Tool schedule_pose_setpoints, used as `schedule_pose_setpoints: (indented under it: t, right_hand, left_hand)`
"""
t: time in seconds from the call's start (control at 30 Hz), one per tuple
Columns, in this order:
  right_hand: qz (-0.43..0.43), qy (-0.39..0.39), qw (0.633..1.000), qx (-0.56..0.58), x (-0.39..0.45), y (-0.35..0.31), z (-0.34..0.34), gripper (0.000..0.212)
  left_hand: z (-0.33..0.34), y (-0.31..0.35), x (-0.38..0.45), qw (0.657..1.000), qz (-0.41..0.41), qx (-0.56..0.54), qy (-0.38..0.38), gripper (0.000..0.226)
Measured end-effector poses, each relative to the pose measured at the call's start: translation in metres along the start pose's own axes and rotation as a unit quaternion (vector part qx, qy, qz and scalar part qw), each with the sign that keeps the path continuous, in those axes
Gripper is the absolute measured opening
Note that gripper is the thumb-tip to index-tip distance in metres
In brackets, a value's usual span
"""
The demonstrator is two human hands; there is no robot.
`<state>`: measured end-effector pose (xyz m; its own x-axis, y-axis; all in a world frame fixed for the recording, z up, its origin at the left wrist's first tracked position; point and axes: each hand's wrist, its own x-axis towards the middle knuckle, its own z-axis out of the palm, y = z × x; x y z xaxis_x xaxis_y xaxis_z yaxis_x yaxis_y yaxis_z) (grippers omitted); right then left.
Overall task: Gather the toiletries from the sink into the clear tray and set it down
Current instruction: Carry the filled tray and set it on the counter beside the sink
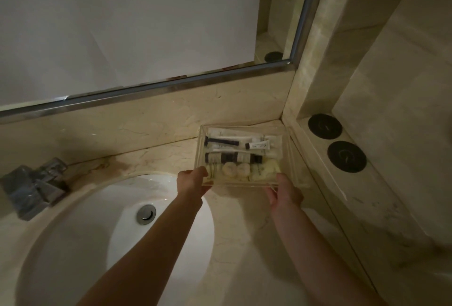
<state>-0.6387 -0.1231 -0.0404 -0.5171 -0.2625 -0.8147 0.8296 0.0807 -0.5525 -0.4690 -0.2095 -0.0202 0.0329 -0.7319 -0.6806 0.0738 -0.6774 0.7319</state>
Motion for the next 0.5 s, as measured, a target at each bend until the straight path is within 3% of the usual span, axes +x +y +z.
schedule_pose_setpoints:
  t: [0.3, 0.37, 0.5]
  right_hand:
    - [-0.044, -0.008, 0.983, -0.178, 0.013, -0.04, 0.01, 0.031]
    - [-0.047, -0.031, 0.976, -0.208, 0.013, -0.048, 0.01, 0.024]
    - [-0.079, -0.078, 0.956, -0.272, 0.019, -0.044, 0.014, 0.047]
  left_hand:
    - [0.017, -0.009, -0.002, 0.996, -0.006, 0.062, -0.069, 0.03]
    - [0.026, -0.011, -0.003, 0.995, -0.013, 0.054, -0.079, 0.025]
    - [0.037, -0.012, -0.002, 0.996, -0.01, 0.037, -0.081, 0.032]
